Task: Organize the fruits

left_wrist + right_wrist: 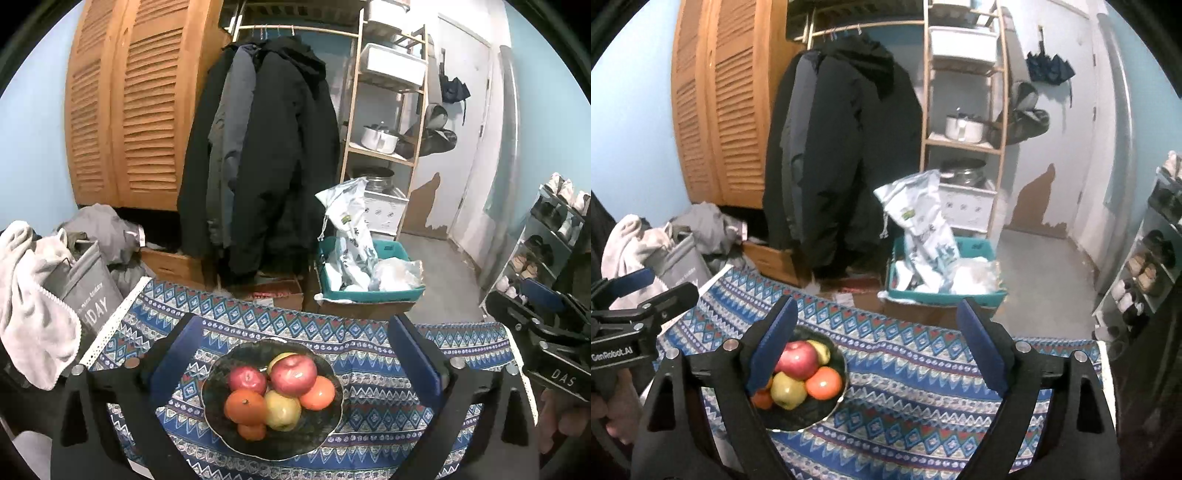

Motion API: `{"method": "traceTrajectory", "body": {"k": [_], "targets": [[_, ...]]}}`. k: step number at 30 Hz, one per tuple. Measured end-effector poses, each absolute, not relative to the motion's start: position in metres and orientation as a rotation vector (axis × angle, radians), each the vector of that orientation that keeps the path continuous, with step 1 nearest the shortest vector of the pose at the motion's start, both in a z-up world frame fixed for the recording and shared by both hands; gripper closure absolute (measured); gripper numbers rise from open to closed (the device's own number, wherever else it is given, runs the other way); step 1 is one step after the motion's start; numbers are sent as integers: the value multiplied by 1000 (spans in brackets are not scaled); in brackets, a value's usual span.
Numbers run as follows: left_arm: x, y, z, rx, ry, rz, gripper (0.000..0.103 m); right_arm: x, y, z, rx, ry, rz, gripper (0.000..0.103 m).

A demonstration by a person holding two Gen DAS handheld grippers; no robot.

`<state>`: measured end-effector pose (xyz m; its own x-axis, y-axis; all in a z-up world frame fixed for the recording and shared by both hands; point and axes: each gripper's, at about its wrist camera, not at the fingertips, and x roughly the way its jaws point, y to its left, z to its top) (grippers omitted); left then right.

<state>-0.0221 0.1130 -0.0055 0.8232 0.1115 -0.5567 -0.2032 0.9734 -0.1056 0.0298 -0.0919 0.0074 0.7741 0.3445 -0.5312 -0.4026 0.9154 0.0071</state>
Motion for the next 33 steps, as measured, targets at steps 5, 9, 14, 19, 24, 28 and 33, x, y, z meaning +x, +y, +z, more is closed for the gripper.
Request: {"method": "traceTrajectory", "body": {"k": [5,9,14,19,24,28,33], "targets": [[-21,106,-2,-150,570,164,1,25,-110,13,-90,522,373,15],[-18,104,-6,-163,584,152,1,26,-118,12,-100,507,346,14],[-13,100,-10,-160,598,143,1,31,-127,5,-99,513,330,14],[-12,94,-7,-147,590,139,1,31,-133,0,-105,518,315,14],[-10,90,-7,-132,588,140,1,30,-135,-1,-113,510,306,14],[-9,87,-7,-119,589,141,1,30,-135,-1,-116,509,304,14],[-8,84,-8,-109,590,146,1,30,-135,-1,-114,510,305,14]]}}
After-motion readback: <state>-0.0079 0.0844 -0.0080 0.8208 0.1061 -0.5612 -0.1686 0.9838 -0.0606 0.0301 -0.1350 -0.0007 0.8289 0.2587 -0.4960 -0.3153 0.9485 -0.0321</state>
